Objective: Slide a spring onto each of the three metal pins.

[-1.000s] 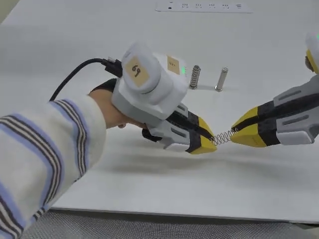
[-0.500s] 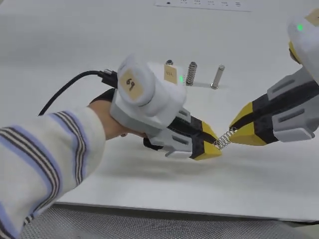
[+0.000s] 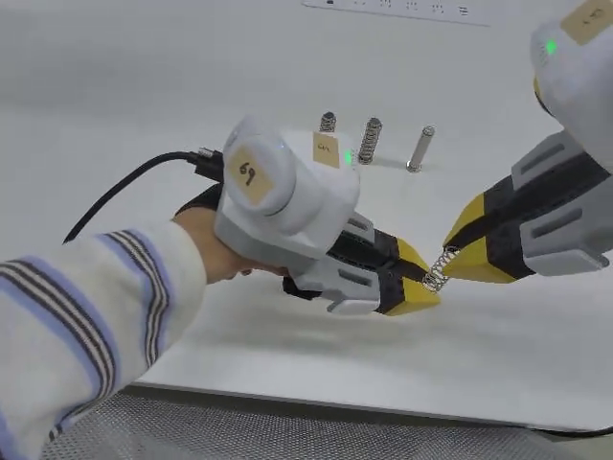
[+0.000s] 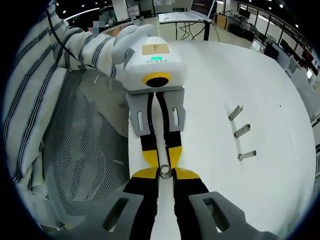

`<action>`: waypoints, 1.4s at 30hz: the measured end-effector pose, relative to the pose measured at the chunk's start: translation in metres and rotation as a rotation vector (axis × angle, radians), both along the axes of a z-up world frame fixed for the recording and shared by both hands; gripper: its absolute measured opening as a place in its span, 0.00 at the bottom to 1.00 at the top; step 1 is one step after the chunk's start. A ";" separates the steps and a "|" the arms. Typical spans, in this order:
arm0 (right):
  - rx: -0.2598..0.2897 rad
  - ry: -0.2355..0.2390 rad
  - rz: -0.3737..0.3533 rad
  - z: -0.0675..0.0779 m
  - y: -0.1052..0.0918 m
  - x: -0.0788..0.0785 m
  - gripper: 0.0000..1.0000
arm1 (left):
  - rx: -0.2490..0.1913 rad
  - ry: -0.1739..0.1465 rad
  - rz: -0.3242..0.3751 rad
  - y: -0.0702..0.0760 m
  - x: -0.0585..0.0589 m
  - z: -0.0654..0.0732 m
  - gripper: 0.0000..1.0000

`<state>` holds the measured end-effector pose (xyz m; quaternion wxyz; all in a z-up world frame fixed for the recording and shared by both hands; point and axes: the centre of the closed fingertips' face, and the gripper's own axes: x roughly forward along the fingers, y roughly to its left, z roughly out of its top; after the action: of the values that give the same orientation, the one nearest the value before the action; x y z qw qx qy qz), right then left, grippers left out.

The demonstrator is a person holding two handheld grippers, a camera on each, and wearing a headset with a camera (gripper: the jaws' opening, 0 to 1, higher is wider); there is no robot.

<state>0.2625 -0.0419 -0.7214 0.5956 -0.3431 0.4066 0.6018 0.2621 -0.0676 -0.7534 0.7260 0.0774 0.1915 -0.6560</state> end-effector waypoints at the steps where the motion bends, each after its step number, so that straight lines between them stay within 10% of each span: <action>1: -0.003 -0.001 0.006 0.001 0.000 0.000 0.07 | -0.002 -0.001 0.001 0.000 0.001 0.000 0.02; 42: -0.069 -0.011 0.089 -0.021 0.005 -0.001 0.09 | 0.018 -0.026 0.039 0.006 0.003 0.006 0.02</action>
<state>0.2619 -0.0372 -0.7423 0.5582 -0.3845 0.4085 0.6114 0.2648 -0.0615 -0.7478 0.7403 0.0887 0.1897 -0.6388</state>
